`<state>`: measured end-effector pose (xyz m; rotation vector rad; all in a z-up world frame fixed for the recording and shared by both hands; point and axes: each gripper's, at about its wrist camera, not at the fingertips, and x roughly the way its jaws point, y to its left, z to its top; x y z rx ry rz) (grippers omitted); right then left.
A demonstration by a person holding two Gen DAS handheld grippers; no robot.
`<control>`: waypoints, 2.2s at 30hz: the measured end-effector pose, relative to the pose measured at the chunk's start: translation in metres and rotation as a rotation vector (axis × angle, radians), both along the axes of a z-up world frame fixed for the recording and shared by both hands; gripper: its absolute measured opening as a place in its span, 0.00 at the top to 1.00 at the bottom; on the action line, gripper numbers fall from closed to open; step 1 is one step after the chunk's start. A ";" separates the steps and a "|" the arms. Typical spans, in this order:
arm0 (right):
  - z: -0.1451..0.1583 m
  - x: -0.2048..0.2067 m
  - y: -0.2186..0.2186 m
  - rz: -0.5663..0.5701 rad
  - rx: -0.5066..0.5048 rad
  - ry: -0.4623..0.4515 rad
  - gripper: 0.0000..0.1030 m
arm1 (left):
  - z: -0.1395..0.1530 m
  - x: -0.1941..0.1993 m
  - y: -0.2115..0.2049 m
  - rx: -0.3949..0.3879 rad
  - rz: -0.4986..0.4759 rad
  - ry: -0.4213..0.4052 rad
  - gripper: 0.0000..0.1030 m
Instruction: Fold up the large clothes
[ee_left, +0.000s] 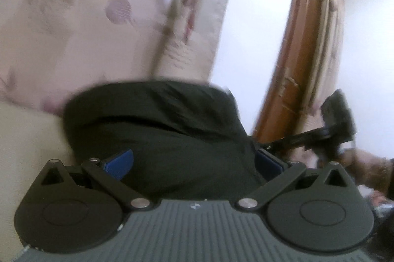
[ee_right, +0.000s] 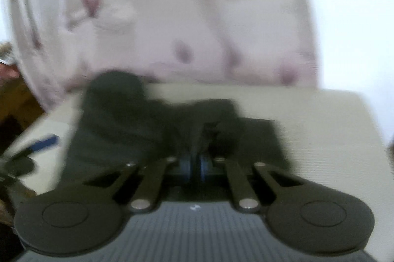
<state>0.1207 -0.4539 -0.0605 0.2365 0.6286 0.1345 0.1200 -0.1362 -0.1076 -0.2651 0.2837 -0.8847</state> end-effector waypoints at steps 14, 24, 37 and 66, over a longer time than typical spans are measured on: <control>-0.050 -0.033 -0.093 -0.221 0.357 -0.125 0.21 | -0.003 0.004 -0.041 0.042 0.060 -0.163 0.00; -0.102 -0.013 0.000 -0.220 0.095 0.211 0.76 | -0.009 0.029 -0.003 -0.070 0.089 -0.052 0.00; -0.075 -0.043 0.242 -0.065 0.152 0.085 0.75 | 0.013 -0.035 0.116 0.112 0.069 -0.171 0.00; 0.078 0.030 0.295 0.330 -0.122 0.036 0.89 | 0.033 -0.092 0.206 -0.062 0.281 -0.232 0.00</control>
